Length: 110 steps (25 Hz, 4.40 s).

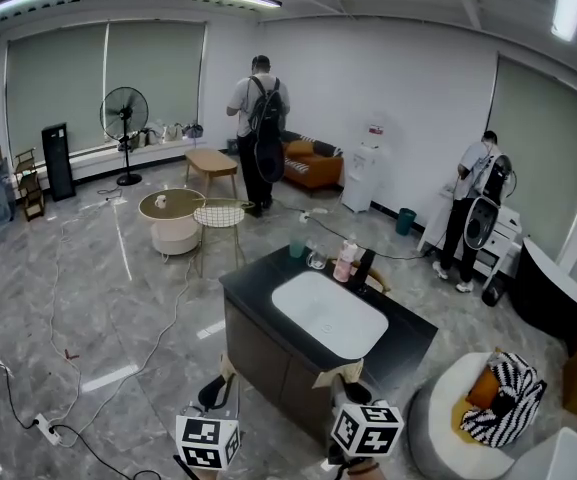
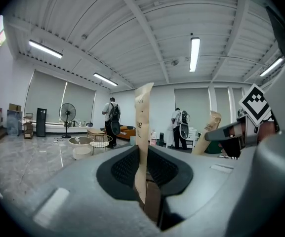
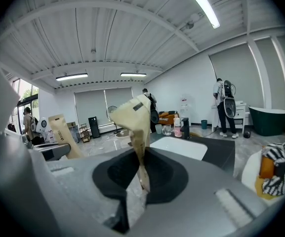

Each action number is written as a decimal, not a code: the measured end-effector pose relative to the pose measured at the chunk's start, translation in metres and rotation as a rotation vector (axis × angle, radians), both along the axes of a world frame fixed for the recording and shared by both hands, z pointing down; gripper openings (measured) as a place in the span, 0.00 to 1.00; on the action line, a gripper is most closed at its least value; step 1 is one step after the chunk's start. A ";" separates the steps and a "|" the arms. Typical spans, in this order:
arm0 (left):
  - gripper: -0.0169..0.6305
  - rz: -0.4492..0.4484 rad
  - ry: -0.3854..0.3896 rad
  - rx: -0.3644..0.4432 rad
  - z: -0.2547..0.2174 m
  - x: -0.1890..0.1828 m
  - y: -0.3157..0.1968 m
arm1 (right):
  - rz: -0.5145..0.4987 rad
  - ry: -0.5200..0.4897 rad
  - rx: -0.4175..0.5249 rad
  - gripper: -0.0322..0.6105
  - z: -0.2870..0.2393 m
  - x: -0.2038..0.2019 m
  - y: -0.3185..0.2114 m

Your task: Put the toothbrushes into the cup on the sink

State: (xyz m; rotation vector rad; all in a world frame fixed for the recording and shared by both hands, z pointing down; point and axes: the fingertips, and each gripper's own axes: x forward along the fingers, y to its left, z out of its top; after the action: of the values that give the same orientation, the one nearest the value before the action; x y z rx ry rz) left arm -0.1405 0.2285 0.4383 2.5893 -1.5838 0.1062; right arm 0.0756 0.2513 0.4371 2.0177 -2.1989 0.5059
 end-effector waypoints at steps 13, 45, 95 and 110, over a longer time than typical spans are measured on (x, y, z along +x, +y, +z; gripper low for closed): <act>0.10 -0.040 0.003 -0.015 0.006 0.039 -0.091 | -0.032 0.008 -0.015 0.11 0.003 0.047 -0.095; 0.10 -0.054 -0.045 -0.057 0.026 0.086 -0.226 | -0.022 -0.062 -0.058 0.11 0.042 0.106 -0.222; 0.10 0.225 0.026 -0.121 0.049 0.069 -0.598 | 0.322 0.010 -0.098 0.11 0.049 0.089 -0.492; 0.10 0.232 0.014 -0.149 0.059 0.092 -0.613 | 0.306 -0.042 -0.111 0.11 0.060 0.106 -0.513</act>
State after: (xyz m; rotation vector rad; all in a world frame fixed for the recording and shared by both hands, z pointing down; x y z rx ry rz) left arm -0.0487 -0.3844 0.4976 2.6382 -1.2144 0.2144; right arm 0.1820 -0.2613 0.4974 2.3122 -1.8423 0.6908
